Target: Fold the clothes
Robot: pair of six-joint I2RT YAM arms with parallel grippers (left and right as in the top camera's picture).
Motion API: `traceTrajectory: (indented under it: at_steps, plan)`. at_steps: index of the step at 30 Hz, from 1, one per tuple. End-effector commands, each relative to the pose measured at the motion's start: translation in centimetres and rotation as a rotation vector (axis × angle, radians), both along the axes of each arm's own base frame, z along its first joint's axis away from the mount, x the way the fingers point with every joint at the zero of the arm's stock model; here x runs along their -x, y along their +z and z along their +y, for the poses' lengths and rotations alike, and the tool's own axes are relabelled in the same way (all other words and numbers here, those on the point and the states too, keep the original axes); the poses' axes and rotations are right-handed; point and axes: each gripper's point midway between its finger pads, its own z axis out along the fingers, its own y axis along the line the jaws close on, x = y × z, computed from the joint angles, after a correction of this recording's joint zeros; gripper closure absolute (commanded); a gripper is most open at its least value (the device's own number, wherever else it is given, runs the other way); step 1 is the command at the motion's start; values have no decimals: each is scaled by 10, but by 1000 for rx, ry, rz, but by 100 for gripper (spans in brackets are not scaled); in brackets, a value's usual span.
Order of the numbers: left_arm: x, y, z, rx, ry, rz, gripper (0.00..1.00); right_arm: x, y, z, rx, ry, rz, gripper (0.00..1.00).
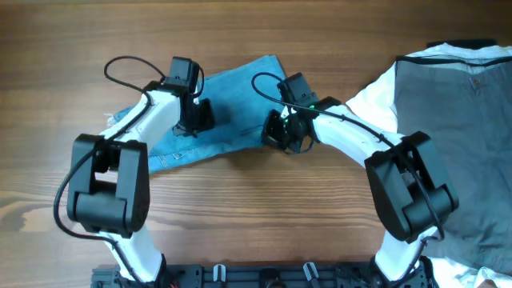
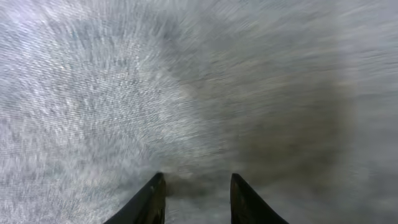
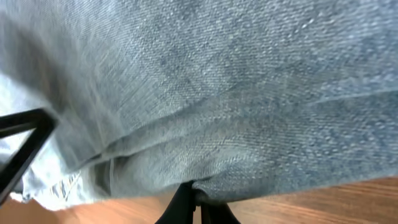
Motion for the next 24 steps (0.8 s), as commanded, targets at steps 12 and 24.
traceTrajectory:
  at_steps: [12,24]
  plan:
    - [35,-52,17,-72,-8,130,67,12,38,-61,-21,74,77,57]
    - [35,-52,17,-72,-7,131,57,-6,-14,-18,-31,-148,95,73]
